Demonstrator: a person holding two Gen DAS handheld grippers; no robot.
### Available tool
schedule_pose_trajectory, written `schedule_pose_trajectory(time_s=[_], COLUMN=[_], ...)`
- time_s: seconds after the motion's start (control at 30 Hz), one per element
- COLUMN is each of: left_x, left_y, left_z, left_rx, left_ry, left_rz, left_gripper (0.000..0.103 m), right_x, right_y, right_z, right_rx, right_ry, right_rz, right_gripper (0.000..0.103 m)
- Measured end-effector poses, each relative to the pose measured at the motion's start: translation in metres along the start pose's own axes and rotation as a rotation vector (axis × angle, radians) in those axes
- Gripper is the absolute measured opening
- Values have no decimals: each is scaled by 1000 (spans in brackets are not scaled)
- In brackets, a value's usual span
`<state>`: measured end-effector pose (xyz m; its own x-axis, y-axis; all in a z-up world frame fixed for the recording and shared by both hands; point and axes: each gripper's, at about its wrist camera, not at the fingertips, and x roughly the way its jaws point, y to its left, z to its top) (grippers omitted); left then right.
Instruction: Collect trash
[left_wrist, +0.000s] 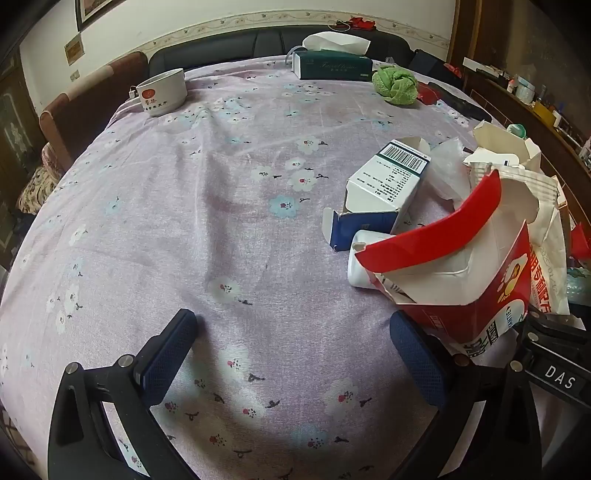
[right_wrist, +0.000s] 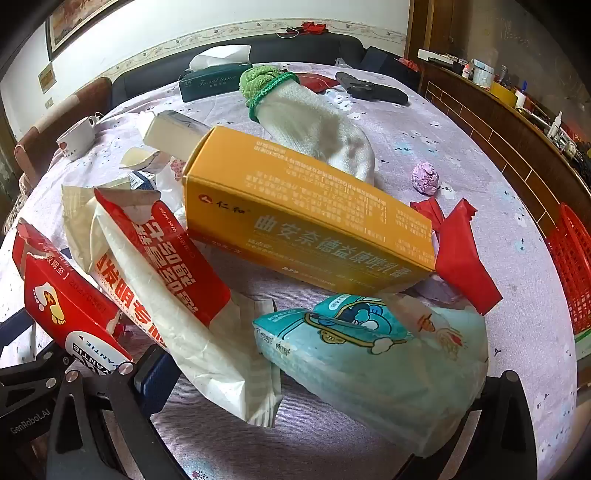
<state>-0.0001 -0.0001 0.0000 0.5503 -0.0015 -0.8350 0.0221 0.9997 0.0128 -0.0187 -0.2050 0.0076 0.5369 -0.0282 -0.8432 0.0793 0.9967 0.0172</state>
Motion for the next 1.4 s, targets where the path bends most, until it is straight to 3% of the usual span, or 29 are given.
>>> schedule_pose_trajectory(time_s=[0.67,0.8,0.9,1.0,1.2,1.33,1.4], left_x=[-4,-34,-63,-89,-150,-170,-172], left_y=[1,7,14,15,-11,-30,-33], left_z=[-3,-8,-19,-34,-70,-89,-96], left_rx=[-18,-30,-51,-65,-3,49,54], left_ry=[-7,-109,-175,-257,-504,-577,-559], left_rz=[17,11,-2,-33,34,117,122], left_gripper=[103,103,103,103,103,103,103], right_x=[0,0,-9,-41,-117,-150,-163], right_y=[0,-2,-2,-13,-36,-38,-39], right_z=[0,1,-5,-20,-49,-69,-82], right_rx=[0,-7,-81,-120,-158,-192,-197], right_ry=[0,4,48,-45,-243,-344,-401], right_rz=[-1,10,56,69,113,121,114], right_gripper=[103,103,102,102,102,102,102])
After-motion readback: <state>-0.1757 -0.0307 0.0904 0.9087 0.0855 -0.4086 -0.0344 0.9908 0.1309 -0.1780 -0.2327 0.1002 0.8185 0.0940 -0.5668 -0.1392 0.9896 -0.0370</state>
